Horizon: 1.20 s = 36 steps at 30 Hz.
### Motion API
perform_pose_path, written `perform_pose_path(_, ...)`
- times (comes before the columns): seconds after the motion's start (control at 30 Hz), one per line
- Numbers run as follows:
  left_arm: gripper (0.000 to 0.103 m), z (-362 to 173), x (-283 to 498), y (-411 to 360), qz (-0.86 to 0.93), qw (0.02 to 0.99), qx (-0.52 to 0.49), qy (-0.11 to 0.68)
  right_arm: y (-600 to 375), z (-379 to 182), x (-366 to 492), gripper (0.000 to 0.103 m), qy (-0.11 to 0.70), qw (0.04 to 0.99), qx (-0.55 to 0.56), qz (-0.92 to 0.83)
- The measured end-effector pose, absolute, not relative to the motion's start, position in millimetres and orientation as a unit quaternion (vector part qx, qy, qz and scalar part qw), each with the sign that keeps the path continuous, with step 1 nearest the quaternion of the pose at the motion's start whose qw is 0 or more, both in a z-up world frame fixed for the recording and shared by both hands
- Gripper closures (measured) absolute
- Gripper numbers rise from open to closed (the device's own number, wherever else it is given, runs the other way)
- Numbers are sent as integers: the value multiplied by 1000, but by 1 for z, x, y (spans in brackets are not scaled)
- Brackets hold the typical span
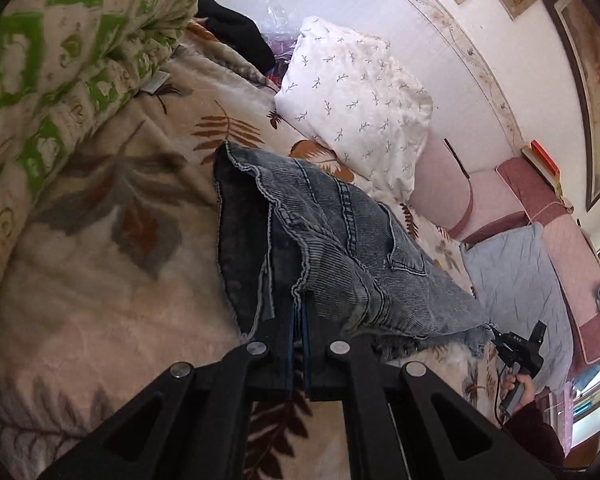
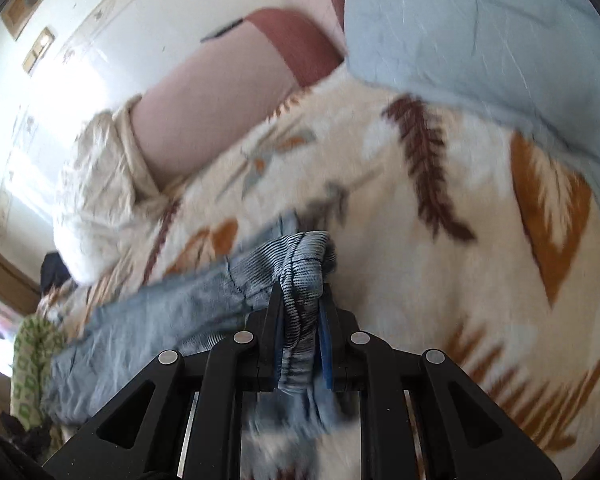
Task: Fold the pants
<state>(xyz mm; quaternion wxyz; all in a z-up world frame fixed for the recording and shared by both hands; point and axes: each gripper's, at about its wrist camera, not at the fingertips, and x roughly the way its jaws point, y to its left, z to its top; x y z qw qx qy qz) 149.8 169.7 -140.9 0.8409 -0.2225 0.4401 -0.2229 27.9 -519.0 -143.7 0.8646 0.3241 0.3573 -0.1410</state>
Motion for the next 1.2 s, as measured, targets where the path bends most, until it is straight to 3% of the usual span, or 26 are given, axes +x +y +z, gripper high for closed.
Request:
perform_pose_path(0.23, 97, -122, 140, 169, -207, 859, -153, 442, -485, -129, -13, 85, 382, 886, 260, -43)
perform_pose_path(0.3, 94, -119, 134, 165, -186, 868, -109, 447, -478, -133, -20, 67, 424, 875, 233, -33)
perform_pose_path(0.4, 94, -102, 120, 164, -168, 885, -69, 428, -485, -141, -30, 59, 460, 853, 244, -33)
perform_pose_path(0.47, 94, -87, 112, 164, -160, 895, -50, 412, -495, -133, -40, 58, 439, 856, 272, -25)
perform_pose_path(0.57, 94, -59, 106, 149, -179, 904, -32, 386, -517, -111, -48, 42, 380, 870, 312, -28)
perform_pose_path(0.63, 91, -44, 107, 125, -211, 903, -29, 372, -532, -96, -39, 41, 349, 876, 330, -37)
perform_pose_path(0.7, 74, -38, 110, 92, -249, 895, -35, 368, -543, -88, -23, 41, 334, 876, 345, -42)
perform_pose_path(0.8, 63, -48, 119, 32, -308, 873, -44, 376, -551, -89, 24, 41, 360, 872, 330, -48)
perform_pose_path(0.97, 63, -89, 138, -52, -342, 843, -20, 415, -563, -124, 111, 41, 445, 838, 314, -38)
perform_pose_path(1.2, 58, -115, 140, -148, -386, 817, 47, 426, -579, -168, 143, 43, 487, 805, 339, -5)
